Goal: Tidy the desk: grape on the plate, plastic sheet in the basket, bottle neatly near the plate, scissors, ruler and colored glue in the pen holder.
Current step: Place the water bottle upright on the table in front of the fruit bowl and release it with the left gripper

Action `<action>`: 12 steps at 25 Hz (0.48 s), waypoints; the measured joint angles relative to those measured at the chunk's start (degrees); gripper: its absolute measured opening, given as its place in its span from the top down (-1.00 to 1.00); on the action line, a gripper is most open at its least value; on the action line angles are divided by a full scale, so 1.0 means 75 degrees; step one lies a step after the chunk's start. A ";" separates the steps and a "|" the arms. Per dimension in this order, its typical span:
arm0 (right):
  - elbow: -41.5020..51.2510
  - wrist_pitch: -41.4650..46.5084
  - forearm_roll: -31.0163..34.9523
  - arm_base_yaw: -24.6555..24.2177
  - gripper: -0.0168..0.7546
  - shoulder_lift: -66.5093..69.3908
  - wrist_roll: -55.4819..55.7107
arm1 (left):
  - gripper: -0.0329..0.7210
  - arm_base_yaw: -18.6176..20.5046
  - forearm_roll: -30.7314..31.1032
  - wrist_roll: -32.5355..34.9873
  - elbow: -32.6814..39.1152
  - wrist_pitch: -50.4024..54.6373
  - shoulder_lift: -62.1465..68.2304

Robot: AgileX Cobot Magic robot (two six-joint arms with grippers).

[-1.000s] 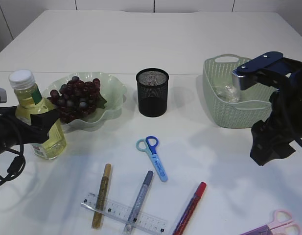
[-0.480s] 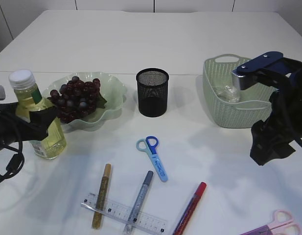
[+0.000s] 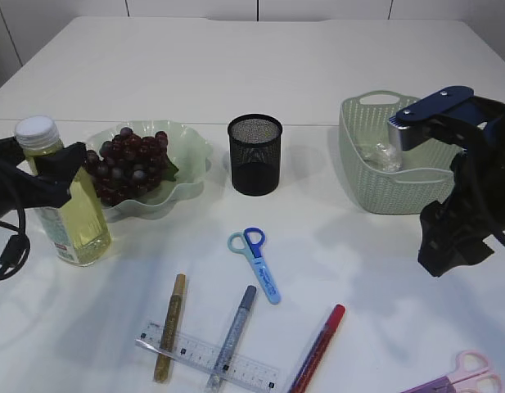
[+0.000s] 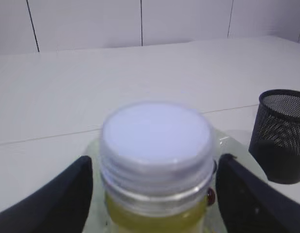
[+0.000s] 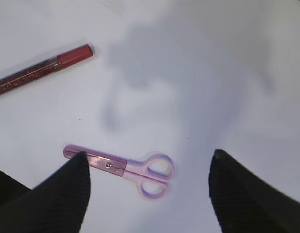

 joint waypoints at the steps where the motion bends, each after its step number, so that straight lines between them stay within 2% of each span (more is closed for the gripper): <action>1: 0.0000 0.0000 0.0000 0.0000 -0.56 0.0000 0.0000 | -0.60 0.0000 0.0000 0.0000 0.0000 0.0000 -0.0065; 12: 0.0000 0.0126 0.0000 0.0000 -0.56 0.0000 0.0000 | -0.57 0.0000 -0.0025 0.0024 0.0000 -0.0014 -0.0628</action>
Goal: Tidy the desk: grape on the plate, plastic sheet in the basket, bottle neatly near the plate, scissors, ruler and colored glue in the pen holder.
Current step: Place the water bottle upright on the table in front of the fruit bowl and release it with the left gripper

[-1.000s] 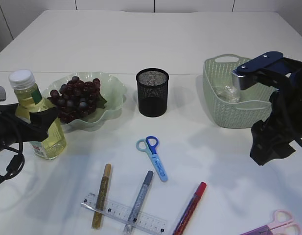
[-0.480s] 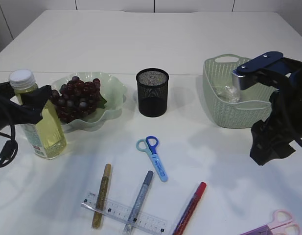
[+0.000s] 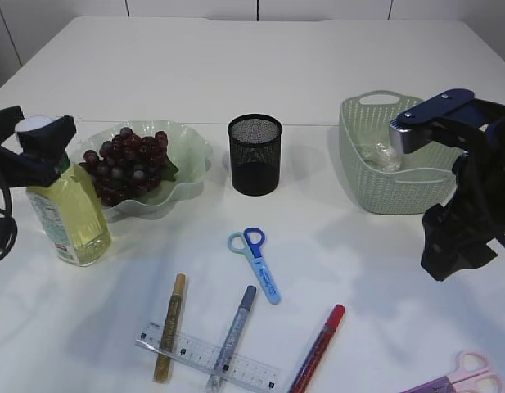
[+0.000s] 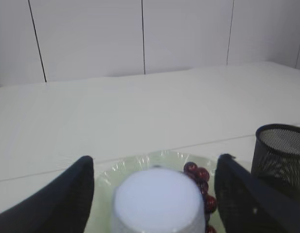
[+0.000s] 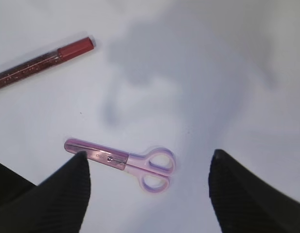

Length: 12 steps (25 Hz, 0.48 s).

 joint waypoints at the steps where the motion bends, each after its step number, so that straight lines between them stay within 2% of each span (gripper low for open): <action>1: 0.0000 0.0007 0.0000 0.0000 -0.56 0.0000 0.0000 | -0.57 0.0000 0.0000 0.0000 0.0000 0.0000 -0.0121; 12: 0.0000 0.0024 0.0000 0.0000 -0.56 0.0000 0.0000 | -0.52 0.0000 -0.0020 -0.0138 0.0000 0.0799 -0.1277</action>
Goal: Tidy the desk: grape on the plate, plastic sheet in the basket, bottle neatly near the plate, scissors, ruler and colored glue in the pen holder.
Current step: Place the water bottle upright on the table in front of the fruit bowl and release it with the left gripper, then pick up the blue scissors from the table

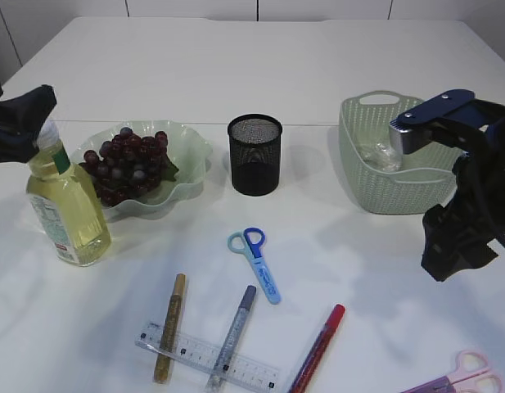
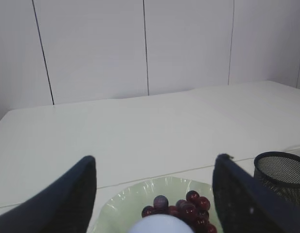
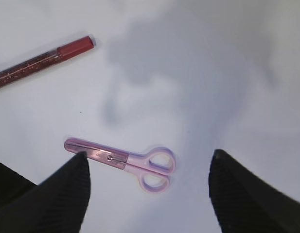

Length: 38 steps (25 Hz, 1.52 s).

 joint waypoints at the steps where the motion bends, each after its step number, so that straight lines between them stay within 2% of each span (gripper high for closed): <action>1: 0.0000 0.0000 0.0000 0.0000 -0.56 0.0000 0.0000 | -0.52 0.0000 0.0001 -0.0101 0.0000 0.0196 -0.0147; 10: 0.0000 0.0028 0.0030 0.0000 -0.56 0.0000 0.0063 | -0.52 0.0000 -0.0262 -0.0328 0.0016 0.1850 -0.1456; 20: 0.0000 0.0571 0.0480 0.0000 -0.56 0.0000 0.0343 | -0.42 0.0000 -0.0343 -0.0789 0.0030 0.5050 -0.3363; 29: 0.0000 0.1109 0.1185 0.0000 -0.56 0.0000 0.0427 | -0.38 0.0000 -0.0446 -0.0807 -0.0265 0.7968 -0.5243; 38: 0.0000 0.1125 0.2651 0.0000 -0.56 0.0000 0.1069 | -0.34 0.0000 -0.1169 -0.0818 -0.0961 1.1094 -0.5893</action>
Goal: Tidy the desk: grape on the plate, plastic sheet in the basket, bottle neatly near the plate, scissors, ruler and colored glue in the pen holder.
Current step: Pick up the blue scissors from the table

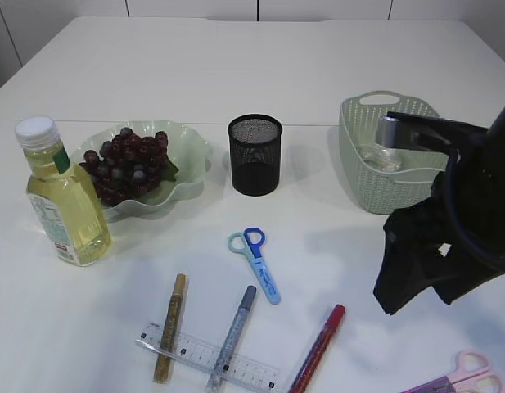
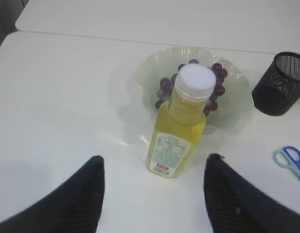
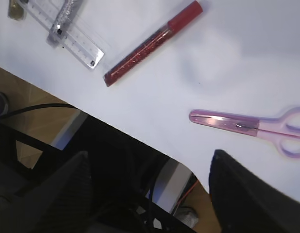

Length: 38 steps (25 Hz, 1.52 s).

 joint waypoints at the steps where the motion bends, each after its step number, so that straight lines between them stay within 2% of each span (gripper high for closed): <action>1: 0.0000 0.0000 0.0067 0.0000 -0.56 0.0000 0.0027 | -0.32 0.0000 -0.0059 -0.0005 -0.0145 0.0346 0.0000; 5: 0.0000 -0.0302 0.0164 0.0000 -0.56 0.0000 0.0057 | -0.23 0.0000 -0.0155 -0.0005 -0.0730 0.1287 0.0000; 14: 0.0000 -0.1096 0.0252 0.0000 -0.56 0.0000 -0.0153 | -0.19 0.0000 -0.0355 -0.0017 -0.1865 0.2155 0.0000; 21: -0.0130 -0.1974 0.0322 0.0279 -0.56 0.0075 0.0105 | -0.16 0.0000 -0.0447 -0.0017 -0.2047 0.2679 -0.0038; 27: -0.1103 -0.1944 -0.0020 0.0743 -0.56 0.1195 0.0716 | -0.16 0.0000 -0.0579 -0.0017 -0.2047 0.2708 -0.0038; 38: -0.3107 -0.0962 -0.0793 0.0896 -0.56 0.3118 0.1642 | -0.14 0.0000 -0.0584 -0.0017 -0.2047 0.3074 -0.0044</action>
